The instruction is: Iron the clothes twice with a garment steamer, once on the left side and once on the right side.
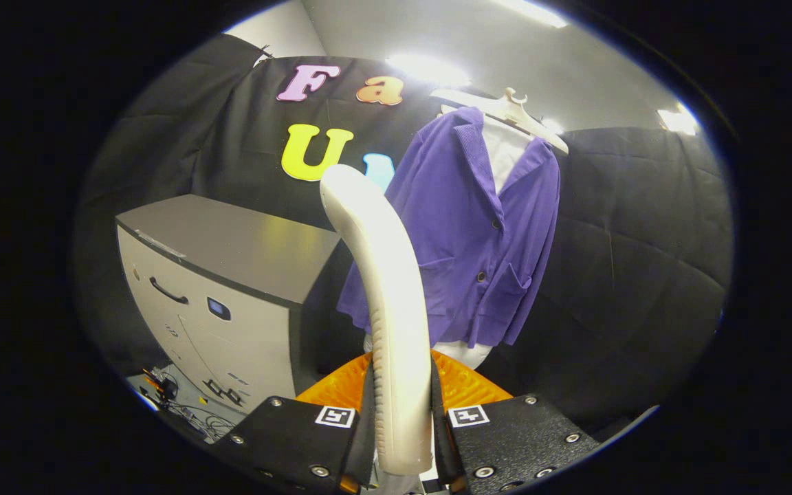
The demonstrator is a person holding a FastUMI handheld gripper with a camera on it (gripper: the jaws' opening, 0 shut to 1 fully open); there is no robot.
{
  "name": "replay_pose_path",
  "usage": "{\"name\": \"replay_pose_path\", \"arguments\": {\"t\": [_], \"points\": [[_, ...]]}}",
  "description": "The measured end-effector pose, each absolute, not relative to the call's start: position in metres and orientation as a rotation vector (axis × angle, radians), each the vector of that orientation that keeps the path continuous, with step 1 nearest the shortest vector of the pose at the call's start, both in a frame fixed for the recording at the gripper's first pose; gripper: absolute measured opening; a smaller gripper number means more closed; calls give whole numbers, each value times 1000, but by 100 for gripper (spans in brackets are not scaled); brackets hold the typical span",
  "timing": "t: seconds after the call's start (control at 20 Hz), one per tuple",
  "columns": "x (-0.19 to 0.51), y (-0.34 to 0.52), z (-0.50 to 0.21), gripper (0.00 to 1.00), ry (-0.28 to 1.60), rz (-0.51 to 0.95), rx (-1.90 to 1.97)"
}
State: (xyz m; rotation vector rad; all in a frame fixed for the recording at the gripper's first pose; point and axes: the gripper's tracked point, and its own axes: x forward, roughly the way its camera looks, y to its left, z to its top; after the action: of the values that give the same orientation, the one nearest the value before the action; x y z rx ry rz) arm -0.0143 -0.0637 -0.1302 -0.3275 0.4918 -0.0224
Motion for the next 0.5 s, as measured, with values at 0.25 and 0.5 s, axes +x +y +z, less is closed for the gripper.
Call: {"name": "replay_pose_path", "arguments": {"t": [0.25,0.5], "points": [[-33,0,-96,35,432,-35,-335],[-41,45,-59,35,353,-33,-222]]}}
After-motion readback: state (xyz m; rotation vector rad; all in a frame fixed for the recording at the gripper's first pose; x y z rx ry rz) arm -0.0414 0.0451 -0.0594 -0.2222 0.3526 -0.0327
